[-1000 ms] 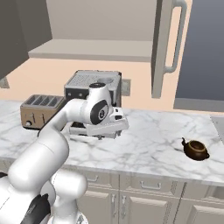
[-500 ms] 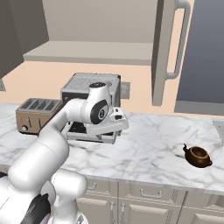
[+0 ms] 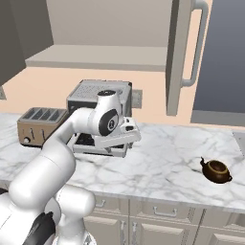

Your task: Open the cabinet. Pick the soap dispenser and place it next to the sink. Then close the cabinet.

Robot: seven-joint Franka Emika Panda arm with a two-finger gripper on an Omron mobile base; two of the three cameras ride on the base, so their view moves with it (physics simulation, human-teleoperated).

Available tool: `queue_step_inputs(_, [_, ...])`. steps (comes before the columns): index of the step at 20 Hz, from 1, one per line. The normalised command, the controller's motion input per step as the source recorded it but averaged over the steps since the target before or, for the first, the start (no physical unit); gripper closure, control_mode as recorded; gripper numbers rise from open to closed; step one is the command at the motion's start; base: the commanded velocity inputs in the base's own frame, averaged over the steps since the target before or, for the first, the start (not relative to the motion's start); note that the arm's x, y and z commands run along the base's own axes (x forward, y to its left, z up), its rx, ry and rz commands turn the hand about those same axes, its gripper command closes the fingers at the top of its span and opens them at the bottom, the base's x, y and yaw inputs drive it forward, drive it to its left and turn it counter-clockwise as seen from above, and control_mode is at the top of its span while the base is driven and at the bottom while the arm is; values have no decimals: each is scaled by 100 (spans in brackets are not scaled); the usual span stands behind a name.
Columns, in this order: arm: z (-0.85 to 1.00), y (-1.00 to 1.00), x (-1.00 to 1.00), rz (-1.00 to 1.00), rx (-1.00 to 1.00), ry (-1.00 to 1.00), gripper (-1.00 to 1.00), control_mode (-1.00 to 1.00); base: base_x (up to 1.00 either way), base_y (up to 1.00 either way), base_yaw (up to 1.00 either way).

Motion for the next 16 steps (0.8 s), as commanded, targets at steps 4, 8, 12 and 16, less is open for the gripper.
queue_step_inputs(4, [0, 0, 0, 0, 0, 0, -100, -100, 0, 0, 0])
queue_step_inputs(8, [0, 0, 0, 0, 0, 0, -100, -100, 0, 0, 0])
queue_step_inputs(12, [0, 0, 0, 0, 0, 0, -100, -100, 0, 0, 0])
queue_step_inputs(16, [0, 0, -37, -1, 0, -2, -100, -100, 0, 0, 0])
